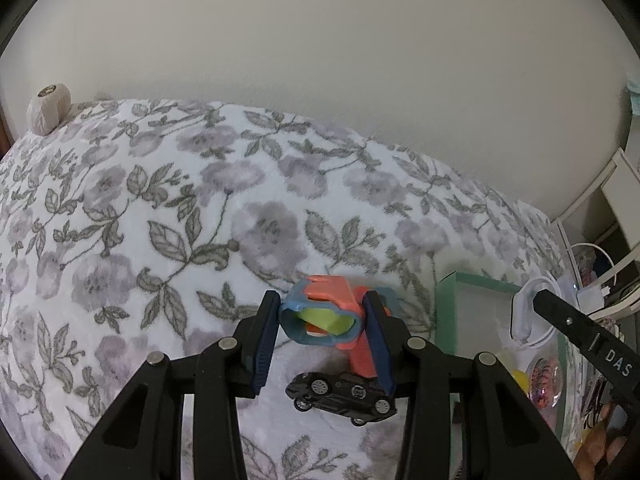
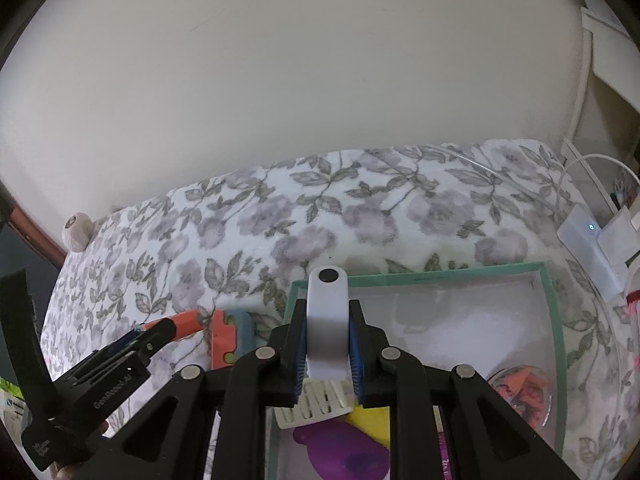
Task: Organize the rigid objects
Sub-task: 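Carry the block with the left tool and the white cup with the right tool into the tray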
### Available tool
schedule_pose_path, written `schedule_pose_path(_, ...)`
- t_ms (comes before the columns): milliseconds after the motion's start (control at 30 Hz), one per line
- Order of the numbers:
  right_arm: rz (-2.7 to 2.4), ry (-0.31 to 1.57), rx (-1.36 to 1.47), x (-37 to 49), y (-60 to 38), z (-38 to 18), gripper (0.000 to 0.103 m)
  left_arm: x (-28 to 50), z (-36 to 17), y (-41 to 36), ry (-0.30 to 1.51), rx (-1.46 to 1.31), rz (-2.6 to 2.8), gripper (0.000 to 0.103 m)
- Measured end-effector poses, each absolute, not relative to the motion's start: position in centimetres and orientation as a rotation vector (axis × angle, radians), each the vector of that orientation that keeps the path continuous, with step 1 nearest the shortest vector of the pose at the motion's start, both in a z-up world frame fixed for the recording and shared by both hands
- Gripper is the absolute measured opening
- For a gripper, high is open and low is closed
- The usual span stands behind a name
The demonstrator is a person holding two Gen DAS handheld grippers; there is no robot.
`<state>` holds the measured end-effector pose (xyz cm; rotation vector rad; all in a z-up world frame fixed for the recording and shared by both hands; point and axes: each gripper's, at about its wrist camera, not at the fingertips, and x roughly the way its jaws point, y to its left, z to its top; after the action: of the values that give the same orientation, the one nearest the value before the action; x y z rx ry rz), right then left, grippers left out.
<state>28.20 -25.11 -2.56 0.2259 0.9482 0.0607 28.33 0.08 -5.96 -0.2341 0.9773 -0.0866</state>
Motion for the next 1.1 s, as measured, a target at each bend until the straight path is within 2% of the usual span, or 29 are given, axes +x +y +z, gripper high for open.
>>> schedule_pose_path(400, -0.044, 0.933, 0.249, 27.4, -29.4, -2.0, 0.019, 28.1, -2.4, -4.9, 0.905, -0.222, -0.205, 0.043)
schedule_pose_path(767, -0.172, 0.969, 0.272, 26.8, -34.3, -3.9, 0.02, 26.7, -3.5, -11.9, 0.859, -0.151, -0.35, 0.044)
schedule_pose_path(1100, -0.218, 0.956, 0.319, 26.4, -36.3, -4.7, 0.02, 26.2, -5.4, -14.5, 0.841, -0.119, -0.417, 0.044)
